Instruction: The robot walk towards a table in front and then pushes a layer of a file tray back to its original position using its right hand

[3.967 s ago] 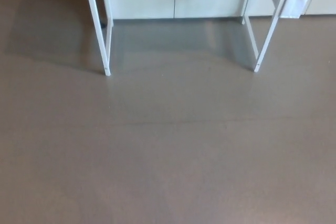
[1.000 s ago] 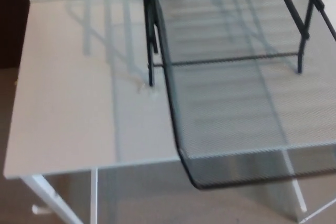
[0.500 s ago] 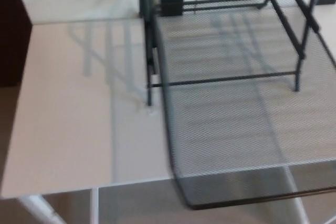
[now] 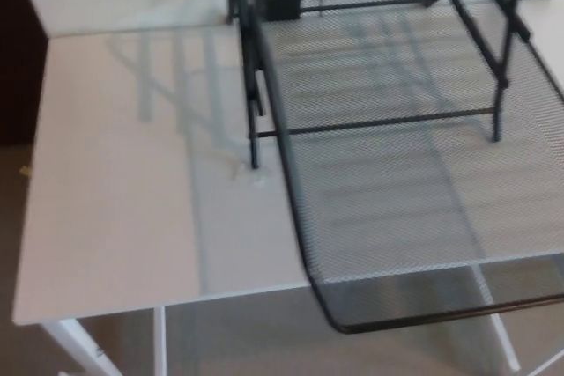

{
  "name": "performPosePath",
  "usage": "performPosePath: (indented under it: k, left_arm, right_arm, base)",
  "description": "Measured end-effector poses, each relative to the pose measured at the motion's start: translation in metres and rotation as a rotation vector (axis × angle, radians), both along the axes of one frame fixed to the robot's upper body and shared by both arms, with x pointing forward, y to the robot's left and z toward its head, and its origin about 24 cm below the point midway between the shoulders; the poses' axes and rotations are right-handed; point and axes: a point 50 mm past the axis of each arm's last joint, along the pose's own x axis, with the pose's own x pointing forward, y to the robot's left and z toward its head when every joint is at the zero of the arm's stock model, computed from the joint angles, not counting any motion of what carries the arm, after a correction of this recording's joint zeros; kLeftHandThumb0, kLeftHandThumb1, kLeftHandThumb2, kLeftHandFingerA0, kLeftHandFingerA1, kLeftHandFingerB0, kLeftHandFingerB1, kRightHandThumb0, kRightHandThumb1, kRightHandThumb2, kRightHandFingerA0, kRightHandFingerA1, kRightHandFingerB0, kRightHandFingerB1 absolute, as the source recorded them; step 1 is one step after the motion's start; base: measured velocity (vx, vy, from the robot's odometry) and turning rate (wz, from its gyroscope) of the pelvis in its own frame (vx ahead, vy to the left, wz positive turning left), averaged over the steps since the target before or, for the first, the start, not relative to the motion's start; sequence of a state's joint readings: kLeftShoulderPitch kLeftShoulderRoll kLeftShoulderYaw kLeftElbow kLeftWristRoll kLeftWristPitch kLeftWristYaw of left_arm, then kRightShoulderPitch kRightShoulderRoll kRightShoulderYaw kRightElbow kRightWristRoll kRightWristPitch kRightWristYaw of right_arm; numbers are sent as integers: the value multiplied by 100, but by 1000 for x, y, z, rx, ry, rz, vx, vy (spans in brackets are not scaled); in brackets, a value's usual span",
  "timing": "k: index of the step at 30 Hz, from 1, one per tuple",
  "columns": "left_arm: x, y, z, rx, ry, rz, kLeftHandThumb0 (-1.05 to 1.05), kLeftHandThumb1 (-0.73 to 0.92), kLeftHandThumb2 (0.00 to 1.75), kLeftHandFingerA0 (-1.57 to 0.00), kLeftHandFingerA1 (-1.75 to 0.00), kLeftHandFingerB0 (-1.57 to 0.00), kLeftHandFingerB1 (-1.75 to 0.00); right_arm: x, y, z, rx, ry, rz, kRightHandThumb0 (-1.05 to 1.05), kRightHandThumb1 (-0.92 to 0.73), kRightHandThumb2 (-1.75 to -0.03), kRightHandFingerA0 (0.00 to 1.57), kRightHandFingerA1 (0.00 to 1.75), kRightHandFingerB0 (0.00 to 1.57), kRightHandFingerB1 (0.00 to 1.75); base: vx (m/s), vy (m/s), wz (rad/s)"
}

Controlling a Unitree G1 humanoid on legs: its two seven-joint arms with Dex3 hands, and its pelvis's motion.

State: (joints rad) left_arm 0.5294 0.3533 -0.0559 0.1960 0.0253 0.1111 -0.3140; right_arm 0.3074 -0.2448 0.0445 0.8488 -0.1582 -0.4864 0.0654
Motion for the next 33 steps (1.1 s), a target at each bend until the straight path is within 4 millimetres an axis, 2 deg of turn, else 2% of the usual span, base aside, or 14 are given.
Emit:
performPosePath:
  k: [12, 13, 15, 16, 17, 18, 19, 20, 25, 26, 31, 32, 33]
  left_arm:
    - [2, -5, 2, -8, -34, 68, -34, 56, 81, -45, -52, -36, -48]
    - [4, -6, 3, -8, -38, 69, -26, 68, 60, -52, -41, -46, -38]
    - [7, -6, 3, -8, -48, 71, -25, 68, 60, -52, -40, -46, -38]
    - [9, -6, 3, -8, -53, 74, -24, 69, 60, -52, -41, -45, -38]
    - [11, -6, 4, -8, -58, 76, -24, 69, 60, -52, -41, -45, -38]
    - [13, -6, 4, -9, -63, 76, -23, 70, 61, -52, -41, -46, -39]
    - [15, -7, 4, -10, -69, 76, -23, 70, 60, -53, -41, -47, -39]
    - [16, -7, 5, -12, -73, 76, -23, 70, 60, -53, -42, -47, -39]
    - [14, -6, 4, -18, -66, 92, -22, 70, 60, -54, -43, -48, -40]
    - [13, -5, 3, -18, -65, 95, -23, 70, 60, -54, -43, -48, -40]
    - [18, -2, 5, -19, -78, 102, -23, 70, 60, -54, -43, -47, -40]
    - [19, -2, 5, -20, -80, 102, -23, 70, 60, -54, -43, -46, -40]
    - [19, -2, 6, -21, -83, 102, -23, 70, 60, -54, -43, -46, -40]
  right_arm:
    - [6, 7, 4, -9, -42, 45, -42, -68, -60, 59, 45, 42, 38]
    - [8, 8, 5, -12, -50, 53, -43, -66, -60, 59, 46, 41, 38]
    - [12, 9, 7, -14, -62, 61, -44, -67, -60, 59, 46, 43, 38]
    - [14, 9, 7, -16, -67, 64, -49, -53, -88, 51, 59, 37, 51]
    - [16, 9, 8, -17, -72, 67, -49, -53, -88, 51, 59, 37, 51]
    - [18, 10, 9, -18, -78, 70, -44, -66, -60, 58, 48, 44, 38]
    - [20, 10, 10, -19, -90, 74, -50, -53, -87, 50, 58, 37, 51]
    - [21, 12, 12, -20, -106, 80, -51, -54, -88, 50, 58, 38, 51]
    - [17, 23, 28, -4, -184, 127, -50, -55, -87, 50, 57, 38, 51]
    - [16, 25, 31, 4, -197, 137, -45, -69, -61, 57, 44, 43, 37]
    - [8, 38, 53, 48, -269, 194, -49, -68, -61, 56, 43, 48, 38]
    - [6, 39, 57, 55, -279, 202, -55, -61, -64, 57, 45, 48, 40]
    - [1, 42, 64, 71, -292, 217, -57, -61, -65, 56, 45, 47, 40]
  base:
    - [13, -21, 5]
    - [0, 0, 0]
    - [0, 0, 0]
    - [0, 0, 0]
    - [0, 0, 0]
    - [0, 0, 0]
    - [0, 0, 0]
    - [0, 0, 0]
    - [0, 0, 0]
    - [0, 0, 0]
    - [0, 0, 0]
    - [0, 0, 0]
    - [0, 0, 0]
